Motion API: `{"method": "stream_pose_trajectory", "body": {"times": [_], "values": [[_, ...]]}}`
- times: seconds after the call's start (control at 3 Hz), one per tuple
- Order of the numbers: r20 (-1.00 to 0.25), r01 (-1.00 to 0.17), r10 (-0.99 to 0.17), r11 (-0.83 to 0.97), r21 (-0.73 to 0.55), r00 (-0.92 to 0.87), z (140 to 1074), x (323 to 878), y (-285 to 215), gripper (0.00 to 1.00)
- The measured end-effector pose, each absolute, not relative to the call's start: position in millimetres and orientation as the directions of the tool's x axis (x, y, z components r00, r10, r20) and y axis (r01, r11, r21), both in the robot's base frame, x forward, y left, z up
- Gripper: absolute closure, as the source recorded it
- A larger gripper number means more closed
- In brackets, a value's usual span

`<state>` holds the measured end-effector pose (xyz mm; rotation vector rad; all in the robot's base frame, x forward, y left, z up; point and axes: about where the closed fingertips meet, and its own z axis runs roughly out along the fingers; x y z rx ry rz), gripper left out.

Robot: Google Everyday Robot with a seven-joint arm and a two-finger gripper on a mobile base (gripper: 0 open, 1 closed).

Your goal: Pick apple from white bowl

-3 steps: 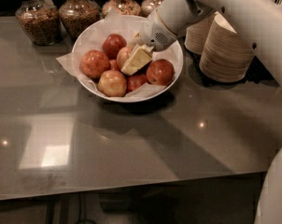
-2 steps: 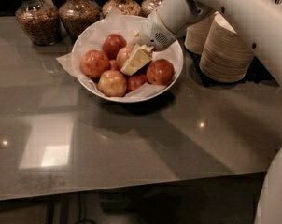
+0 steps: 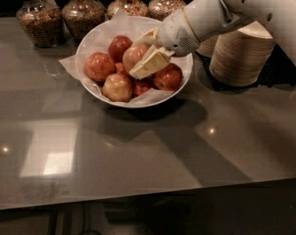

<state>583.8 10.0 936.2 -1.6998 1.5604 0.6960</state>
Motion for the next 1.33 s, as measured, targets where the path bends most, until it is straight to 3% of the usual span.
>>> {"method": "stream_pose_trajectory", "body": {"times": [0.67,1.33], "values": [[-0.889,-0.966,-0.38,-0.066,-0.25,0.256,989,528,-10,1.0],[-0.899,-0.959,-0.336,-0.068,-0.274,0.281,1012,502,-15,1.0]]}}
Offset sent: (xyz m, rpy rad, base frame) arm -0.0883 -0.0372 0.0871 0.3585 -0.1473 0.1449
